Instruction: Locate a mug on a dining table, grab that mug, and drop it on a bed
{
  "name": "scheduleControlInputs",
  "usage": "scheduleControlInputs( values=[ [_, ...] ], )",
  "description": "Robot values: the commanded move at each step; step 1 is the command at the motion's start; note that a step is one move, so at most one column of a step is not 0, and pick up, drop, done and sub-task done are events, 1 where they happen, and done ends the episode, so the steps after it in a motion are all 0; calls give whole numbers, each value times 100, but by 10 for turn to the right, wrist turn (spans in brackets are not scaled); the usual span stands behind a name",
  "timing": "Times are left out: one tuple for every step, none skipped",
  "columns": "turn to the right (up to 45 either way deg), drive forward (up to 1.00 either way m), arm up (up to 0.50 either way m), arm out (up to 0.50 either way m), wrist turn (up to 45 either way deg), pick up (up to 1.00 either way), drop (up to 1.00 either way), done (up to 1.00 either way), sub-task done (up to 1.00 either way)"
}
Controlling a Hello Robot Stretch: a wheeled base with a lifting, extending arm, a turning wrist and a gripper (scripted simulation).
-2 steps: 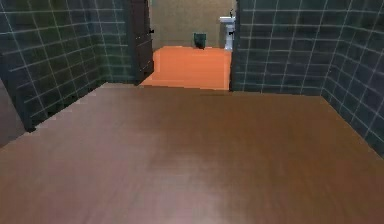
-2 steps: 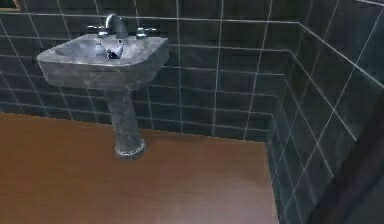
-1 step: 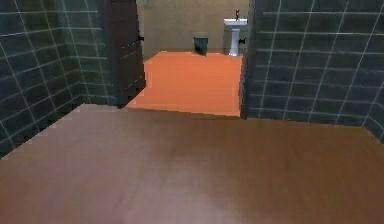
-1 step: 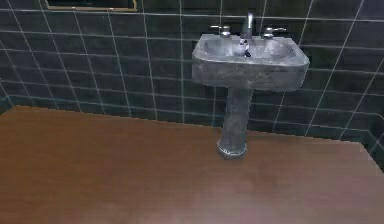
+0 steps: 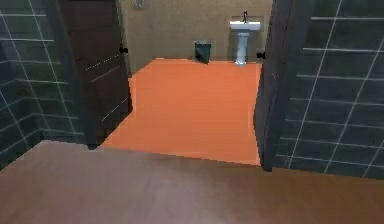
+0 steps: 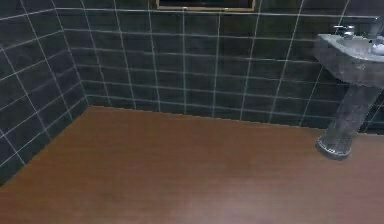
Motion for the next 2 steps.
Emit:
scheduleControlInputs(
  values=[
    [0, 100, 0, 0, 0, 0, 0, 0, 0],
    [0, 100, 0, 0, 0, 0, 0, 0, 0]
  ],
)
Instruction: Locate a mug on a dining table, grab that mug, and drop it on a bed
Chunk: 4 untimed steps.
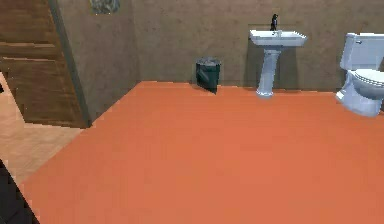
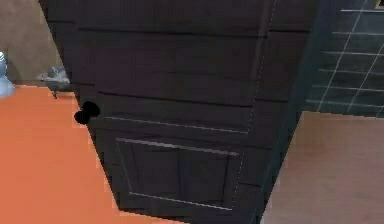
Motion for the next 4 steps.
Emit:
scheduleControlInputs(
  values=[
    [0, 100, 0, 0, 0, 0, 0, 0, 0],
    [-450, 0, 0, 0, 0, 0, 0, 0, 0],
    [-150, 0, 0, 0, 0, 0, 0, 0, 0],
    [-30, 0, 0, 0, 0, 0, 0, 0, 0]
  ],
)
